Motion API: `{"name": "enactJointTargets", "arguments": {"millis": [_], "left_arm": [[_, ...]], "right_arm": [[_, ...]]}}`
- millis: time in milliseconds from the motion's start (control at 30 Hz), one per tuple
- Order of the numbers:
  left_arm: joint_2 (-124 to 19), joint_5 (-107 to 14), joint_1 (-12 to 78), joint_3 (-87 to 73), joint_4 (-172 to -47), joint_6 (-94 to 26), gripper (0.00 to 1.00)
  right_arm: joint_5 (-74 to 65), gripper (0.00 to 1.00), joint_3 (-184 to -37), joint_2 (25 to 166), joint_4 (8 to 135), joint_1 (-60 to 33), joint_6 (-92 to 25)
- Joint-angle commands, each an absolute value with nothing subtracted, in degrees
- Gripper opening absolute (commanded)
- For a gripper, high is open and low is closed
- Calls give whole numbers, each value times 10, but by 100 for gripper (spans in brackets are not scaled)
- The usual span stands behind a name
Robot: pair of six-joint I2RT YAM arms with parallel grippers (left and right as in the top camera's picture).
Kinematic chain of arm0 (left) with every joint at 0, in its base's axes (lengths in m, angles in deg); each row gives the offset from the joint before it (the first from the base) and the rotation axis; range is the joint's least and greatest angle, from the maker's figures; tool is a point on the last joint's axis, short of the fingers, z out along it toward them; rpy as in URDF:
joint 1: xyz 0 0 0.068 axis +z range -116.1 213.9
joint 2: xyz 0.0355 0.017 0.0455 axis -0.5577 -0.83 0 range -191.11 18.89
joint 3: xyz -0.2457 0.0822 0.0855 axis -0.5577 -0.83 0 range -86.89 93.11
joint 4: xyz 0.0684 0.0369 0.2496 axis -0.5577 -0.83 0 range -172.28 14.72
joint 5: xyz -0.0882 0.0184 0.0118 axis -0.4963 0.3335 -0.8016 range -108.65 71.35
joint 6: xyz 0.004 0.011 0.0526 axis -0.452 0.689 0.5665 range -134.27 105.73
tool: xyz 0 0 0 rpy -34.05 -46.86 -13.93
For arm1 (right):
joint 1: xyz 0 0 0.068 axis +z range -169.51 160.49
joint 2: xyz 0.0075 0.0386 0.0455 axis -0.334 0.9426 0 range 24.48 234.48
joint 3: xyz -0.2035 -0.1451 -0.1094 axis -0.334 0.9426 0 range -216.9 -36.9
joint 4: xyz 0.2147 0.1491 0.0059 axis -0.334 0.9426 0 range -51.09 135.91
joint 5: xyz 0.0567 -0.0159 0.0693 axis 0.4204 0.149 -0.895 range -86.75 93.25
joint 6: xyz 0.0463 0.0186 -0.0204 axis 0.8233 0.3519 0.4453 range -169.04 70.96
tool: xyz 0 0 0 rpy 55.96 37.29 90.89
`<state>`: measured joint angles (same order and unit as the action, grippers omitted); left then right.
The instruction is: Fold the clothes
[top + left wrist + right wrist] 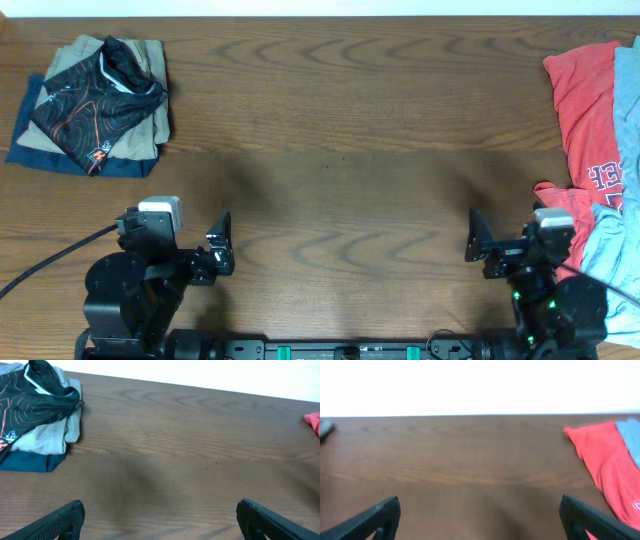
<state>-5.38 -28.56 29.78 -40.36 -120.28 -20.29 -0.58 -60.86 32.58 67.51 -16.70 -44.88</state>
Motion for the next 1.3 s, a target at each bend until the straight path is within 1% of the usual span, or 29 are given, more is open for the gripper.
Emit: {"name": "enactJointTargets", "arguments": {"millis": [0, 100, 367, 400, 500, 1267], "left_arm": [[-53, -281, 300, -405, -1203, -206, 98], [-53, -281, 300, -405, -1203, -206, 98], [-53, -281, 300, -405, -1203, -206, 98], [-53, -281, 300, -405, -1203, -206, 98], [-53, -281, 300, -405, -1203, -206, 98], [-53, -281, 300, -405, -1203, -206, 98]], "right_arm": [[2, 99, -550, 276, 628, -157, -465], [2, 99, -496, 247, 553, -157, -478], [0, 99, -380, 248, 379, -157, -491], [0, 99, -370, 248, 377, -158, -492], [-1, 99, -372, 248, 429, -157, -496], [-1, 99, -372, 248, 430, -157, -499]]}}
